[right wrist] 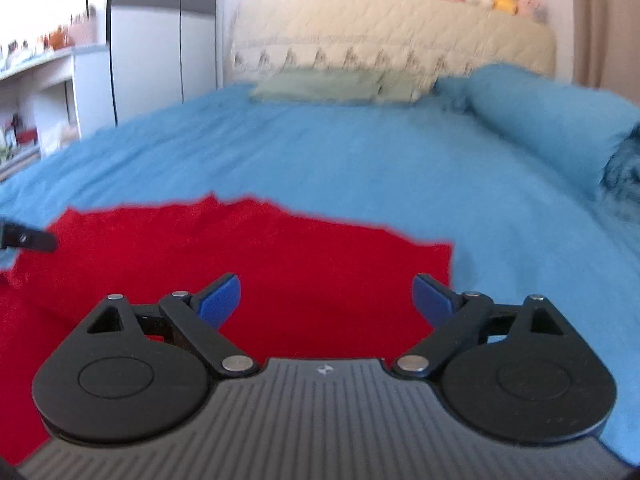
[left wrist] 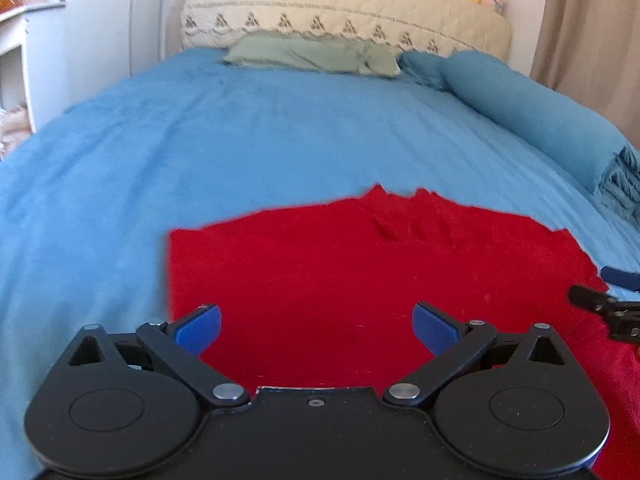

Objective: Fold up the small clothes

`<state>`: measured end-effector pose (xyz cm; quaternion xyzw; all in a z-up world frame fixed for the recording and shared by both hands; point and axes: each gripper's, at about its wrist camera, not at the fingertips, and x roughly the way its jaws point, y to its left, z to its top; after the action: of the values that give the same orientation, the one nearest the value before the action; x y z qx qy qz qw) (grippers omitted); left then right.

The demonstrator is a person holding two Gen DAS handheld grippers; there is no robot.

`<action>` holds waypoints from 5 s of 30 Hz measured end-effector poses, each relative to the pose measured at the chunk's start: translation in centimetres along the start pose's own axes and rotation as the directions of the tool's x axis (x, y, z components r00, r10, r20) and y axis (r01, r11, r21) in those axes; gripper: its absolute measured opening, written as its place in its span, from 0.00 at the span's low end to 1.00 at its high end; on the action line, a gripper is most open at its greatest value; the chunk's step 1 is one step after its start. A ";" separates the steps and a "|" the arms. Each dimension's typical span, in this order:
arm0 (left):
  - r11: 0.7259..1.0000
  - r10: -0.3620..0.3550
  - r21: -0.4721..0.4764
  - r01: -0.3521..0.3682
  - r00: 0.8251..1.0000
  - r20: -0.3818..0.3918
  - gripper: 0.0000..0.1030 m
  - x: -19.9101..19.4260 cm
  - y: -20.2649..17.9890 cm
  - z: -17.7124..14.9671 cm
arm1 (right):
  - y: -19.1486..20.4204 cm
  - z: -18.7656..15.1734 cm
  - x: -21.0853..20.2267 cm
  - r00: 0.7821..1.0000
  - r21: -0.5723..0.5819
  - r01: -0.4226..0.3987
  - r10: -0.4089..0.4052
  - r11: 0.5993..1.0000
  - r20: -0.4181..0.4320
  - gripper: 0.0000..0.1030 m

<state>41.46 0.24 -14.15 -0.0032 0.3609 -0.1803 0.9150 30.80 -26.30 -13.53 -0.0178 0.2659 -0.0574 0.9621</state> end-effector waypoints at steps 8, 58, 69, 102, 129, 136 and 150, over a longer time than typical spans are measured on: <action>1.000 0.017 0.007 -0.017 0.999 -0.038 1.00 2.4 -0.1 -0.9 | -1.2 -1.9 3.4 0.994 0.075 0.007 0.001 0.997 -0.105 1.00; 0.992 -0.043 -0.125 0.013 0.970 -0.240 0.78 -25.0 1.1 -22.8 | -4.5 -13.9 -33.5 0.946 0.202 -0.042 0.105 0.978 -0.308 1.00; 0.992 -0.066 -0.121 0.035 0.961 -0.269 0.30 -25.2 0.6 -23.1 | -5.3 -15.9 -30.7 0.899 0.284 -0.011 0.134 0.959 -0.417 0.88; 0.967 -0.128 -0.227 0.115 0.991 -0.043 0.06 -31.8 1.7 -14.8 | -8.7 -10.4 -34.4 0.938 0.523 -0.167 0.298 0.836 -0.177 0.19; 0.972 0.025 -0.236 -0.017 0.999 0.035 0.06 -4.6 4.9 9.6 | -12.5 12.7 -1.8 0.972 0.455 -0.169 0.225 0.874 -0.072 0.19; 0.960 0.041 -0.276 -0.046 0.999 -0.025 0.06 1.8 6.2 8.3 | -11.4 8.9 7.1 0.971 0.441 -0.091 0.178 0.893 -0.162 0.19; 0.984 0.158 -0.103 -0.148 0.983 0.095 0.86 -4.4 5.0 6.8 | -12.1 7.7 5.2 0.994 0.336 -0.058 0.086 0.940 -0.070 0.83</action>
<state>44.64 5.53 -6.91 -0.0286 0.3206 -0.0917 0.9423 37.99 -38.91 -8.79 0.1573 0.2926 -0.0672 0.9408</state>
